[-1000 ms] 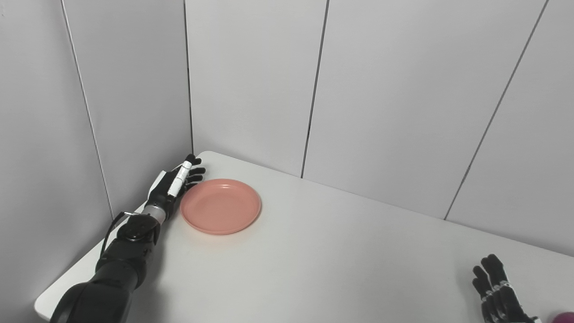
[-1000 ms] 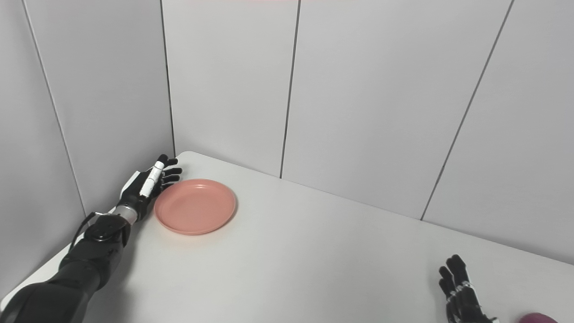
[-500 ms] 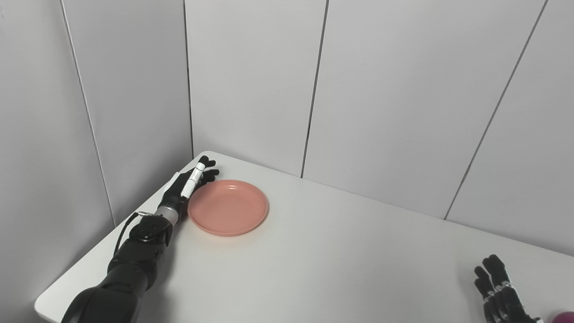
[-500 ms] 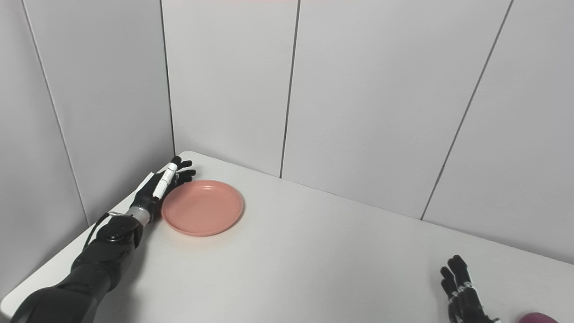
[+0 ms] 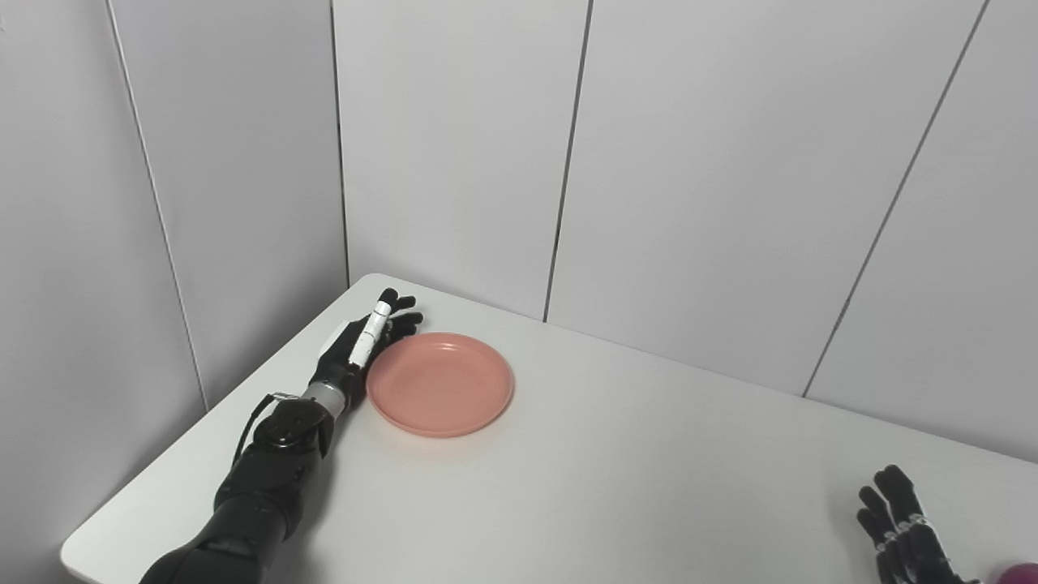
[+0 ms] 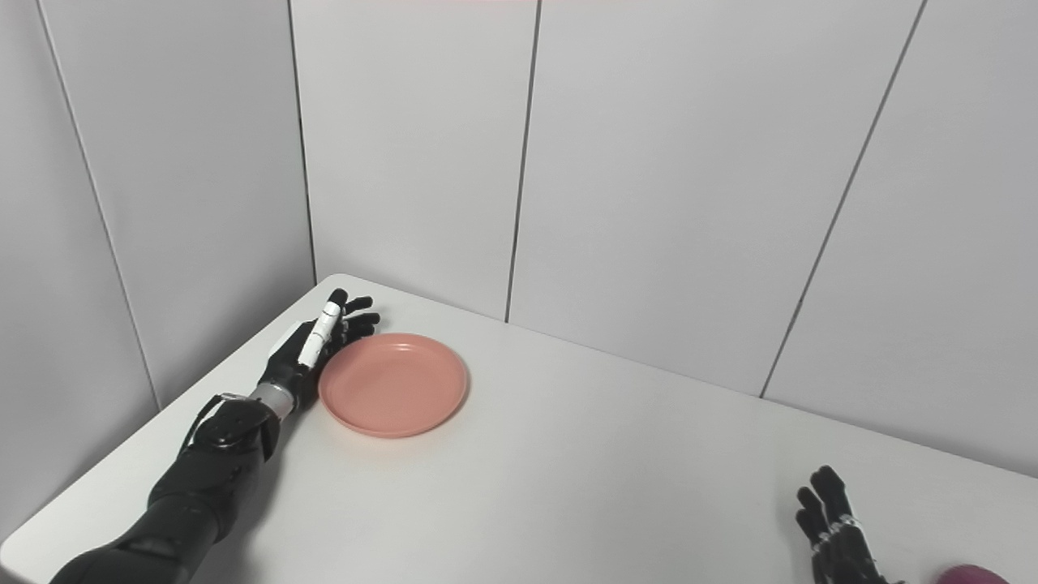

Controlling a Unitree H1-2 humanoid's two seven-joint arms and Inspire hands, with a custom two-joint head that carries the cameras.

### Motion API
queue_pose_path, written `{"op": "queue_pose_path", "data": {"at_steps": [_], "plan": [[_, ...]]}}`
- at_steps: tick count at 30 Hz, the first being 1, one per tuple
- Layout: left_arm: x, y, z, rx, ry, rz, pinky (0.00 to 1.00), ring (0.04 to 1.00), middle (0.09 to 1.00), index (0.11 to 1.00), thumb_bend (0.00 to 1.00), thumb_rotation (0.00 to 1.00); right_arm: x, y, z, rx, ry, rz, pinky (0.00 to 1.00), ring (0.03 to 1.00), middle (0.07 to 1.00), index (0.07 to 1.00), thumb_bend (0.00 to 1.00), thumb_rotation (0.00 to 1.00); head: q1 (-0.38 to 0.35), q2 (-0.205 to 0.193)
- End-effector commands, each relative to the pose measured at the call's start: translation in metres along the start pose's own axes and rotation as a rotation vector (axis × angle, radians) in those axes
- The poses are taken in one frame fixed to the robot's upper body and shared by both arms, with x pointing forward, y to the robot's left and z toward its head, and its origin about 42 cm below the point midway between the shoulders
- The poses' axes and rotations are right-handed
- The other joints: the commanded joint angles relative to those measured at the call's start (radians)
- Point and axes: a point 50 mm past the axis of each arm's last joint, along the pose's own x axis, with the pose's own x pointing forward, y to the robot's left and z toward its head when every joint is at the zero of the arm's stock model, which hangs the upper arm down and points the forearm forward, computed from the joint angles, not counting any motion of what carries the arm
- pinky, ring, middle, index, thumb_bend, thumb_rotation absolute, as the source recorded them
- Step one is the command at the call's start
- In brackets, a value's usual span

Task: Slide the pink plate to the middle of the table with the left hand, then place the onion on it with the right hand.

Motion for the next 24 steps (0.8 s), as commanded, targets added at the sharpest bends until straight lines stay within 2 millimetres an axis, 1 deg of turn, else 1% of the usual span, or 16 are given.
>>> {"op": "queue_pose_path", "data": {"at_steps": [1,8,17,24], "plan": [[0.011,-0.01,0.022,-0.007,-0.06,-0.035,0.9,0.87,0.829,0.834,0.77,1.0,-0.035,0.001,-0.027,0.037,0.126,-0.038,0.98,0.973,0.985,0.975,0.78,0.9,-0.002,0.002],[0.007,-0.029,0.016,-0.007,-0.044,-0.066,0.9,0.871,0.831,0.838,0.73,1.0,-0.034,0.005,-0.024,0.033,0.118,-0.043,0.98,0.969,0.979,0.972,0.78,0.9,-0.006,0.007],[0.007,-0.05,0.011,-0.022,-0.04,-0.107,0.92,0.877,0.839,0.842,0.74,1.0,-0.033,0.008,-0.022,0.029,0.113,-0.048,0.97,0.966,0.973,0.974,0.78,0.9,-0.018,0.014],[0.006,-0.067,0.006,-0.031,-0.041,-0.131,0.91,0.877,0.838,0.838,0.76,1.0,-0.032,0.012,-0.02,0.045,0.12,-0.048,0.98,0.967,0.97,0.973,0.8,0.89,-0.039,0.018]]}}
